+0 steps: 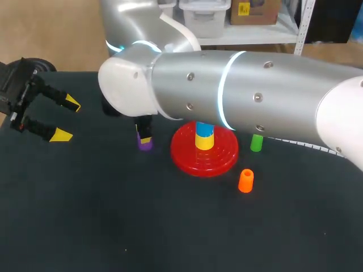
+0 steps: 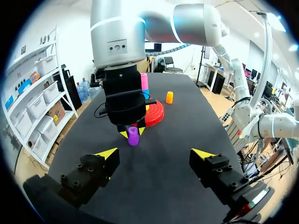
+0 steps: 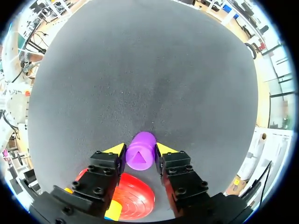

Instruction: Pick up and stack the cylinders on the red base in this order: pink,purple,orange,green

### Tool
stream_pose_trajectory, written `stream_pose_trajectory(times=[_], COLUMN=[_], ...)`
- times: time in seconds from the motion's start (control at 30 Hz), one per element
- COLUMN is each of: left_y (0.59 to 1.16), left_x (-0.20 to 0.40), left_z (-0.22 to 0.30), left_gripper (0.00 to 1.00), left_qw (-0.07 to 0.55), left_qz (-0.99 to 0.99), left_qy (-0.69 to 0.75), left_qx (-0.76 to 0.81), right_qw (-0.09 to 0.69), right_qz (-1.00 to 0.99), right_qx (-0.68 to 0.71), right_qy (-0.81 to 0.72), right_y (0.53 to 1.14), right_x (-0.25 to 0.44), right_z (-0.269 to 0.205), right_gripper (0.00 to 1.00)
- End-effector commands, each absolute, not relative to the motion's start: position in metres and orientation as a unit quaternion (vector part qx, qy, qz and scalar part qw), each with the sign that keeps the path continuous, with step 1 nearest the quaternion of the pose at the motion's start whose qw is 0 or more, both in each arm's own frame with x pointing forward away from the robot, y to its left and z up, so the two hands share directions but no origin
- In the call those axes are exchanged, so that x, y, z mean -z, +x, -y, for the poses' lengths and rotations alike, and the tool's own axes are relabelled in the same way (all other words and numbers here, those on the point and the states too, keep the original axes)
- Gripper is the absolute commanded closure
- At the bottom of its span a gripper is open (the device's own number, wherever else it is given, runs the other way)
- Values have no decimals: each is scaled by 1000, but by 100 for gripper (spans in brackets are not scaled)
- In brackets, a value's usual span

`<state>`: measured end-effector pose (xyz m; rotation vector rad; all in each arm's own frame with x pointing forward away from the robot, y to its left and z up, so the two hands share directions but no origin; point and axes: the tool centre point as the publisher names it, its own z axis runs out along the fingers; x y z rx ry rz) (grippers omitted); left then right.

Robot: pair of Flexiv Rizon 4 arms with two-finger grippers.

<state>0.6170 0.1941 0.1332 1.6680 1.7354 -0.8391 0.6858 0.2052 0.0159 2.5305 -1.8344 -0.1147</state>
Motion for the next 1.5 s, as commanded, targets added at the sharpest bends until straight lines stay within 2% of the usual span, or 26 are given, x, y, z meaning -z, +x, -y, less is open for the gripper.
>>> stream_pose_trajectory(times=[0.03,0.43,1.17,1.5], left_y=[616,616,616,616], left_x=[-132,-132,-132,-132], left_z=[-195,-195,-195,-195], left_gripper=[0,0,0,0], left_qw=[294,294,294,294], left_qz=[-650,-650,-650,-650], left_qy=[626,626,626,626], left_qx=[314,314,314,314], right_qw=[3,-2,-15,6], right_qz=[588,595,649,690], right_qx=[38,44,96,86], right_qy=[808,803,755,719], right_y=[685,681,675,681], right_x=[-18,-39,-191,-224], right_z=[-201,-191,-154,-120], right_gripper=[100,100,100,100])
